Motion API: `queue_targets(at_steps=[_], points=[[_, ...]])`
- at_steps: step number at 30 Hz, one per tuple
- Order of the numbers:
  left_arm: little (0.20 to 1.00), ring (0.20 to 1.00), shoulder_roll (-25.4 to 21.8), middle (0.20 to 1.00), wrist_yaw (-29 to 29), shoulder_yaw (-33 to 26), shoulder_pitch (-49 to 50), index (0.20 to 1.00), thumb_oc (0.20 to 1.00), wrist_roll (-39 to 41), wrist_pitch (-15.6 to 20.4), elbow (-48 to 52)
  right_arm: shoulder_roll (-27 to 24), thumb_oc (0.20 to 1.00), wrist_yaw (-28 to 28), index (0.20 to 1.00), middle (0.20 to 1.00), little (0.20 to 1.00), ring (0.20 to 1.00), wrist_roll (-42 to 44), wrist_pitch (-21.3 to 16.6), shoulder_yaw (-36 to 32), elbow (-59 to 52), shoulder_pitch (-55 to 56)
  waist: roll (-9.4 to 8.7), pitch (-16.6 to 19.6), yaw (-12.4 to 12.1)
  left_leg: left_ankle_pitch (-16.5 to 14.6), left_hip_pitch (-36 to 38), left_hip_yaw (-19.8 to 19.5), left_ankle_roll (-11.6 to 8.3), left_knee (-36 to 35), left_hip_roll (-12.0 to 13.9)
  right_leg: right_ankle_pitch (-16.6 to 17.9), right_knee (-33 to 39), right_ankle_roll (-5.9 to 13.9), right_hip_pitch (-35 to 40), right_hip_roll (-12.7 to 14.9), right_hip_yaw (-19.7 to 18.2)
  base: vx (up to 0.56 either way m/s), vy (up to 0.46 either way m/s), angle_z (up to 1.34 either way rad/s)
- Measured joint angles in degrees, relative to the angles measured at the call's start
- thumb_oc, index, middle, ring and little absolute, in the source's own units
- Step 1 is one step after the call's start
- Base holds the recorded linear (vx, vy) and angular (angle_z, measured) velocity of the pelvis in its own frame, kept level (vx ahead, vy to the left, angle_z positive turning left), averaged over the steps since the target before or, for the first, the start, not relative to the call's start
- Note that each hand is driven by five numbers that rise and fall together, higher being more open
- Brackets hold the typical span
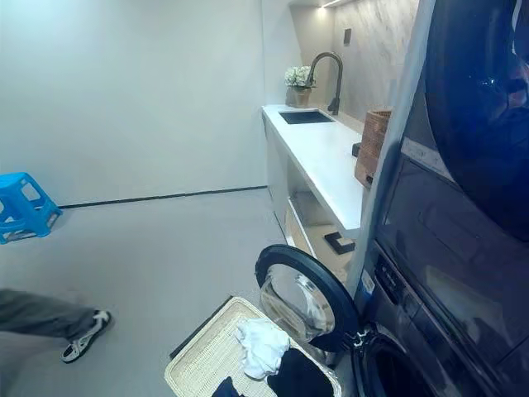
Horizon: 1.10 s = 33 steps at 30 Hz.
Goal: Put the clothes into the washing machine.
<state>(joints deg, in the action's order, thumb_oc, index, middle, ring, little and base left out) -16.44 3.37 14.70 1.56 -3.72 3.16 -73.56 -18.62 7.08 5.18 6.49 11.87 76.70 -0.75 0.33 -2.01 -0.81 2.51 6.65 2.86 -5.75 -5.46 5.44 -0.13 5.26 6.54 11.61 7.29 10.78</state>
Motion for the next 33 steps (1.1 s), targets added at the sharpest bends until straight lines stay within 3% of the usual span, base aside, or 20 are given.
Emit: queue_targets(at_steps=[33], points=[[1.000,1.000,0.10,1.000,0.65,0.05,0.07,1.000,1.000,0.13,-0.01,0.01,-0.01,1.000,0.03,1.000,1.000,1.000,1.000,0.01,0.03,-0.03,0.01,0.00,0.85,-0.42,-0.01,0.00,0.03,0.01,0.00,0.00,-0.02,0.00,0.00,0.00,0.04,0.00,0.00,0.00,-0.001,-0.01]])
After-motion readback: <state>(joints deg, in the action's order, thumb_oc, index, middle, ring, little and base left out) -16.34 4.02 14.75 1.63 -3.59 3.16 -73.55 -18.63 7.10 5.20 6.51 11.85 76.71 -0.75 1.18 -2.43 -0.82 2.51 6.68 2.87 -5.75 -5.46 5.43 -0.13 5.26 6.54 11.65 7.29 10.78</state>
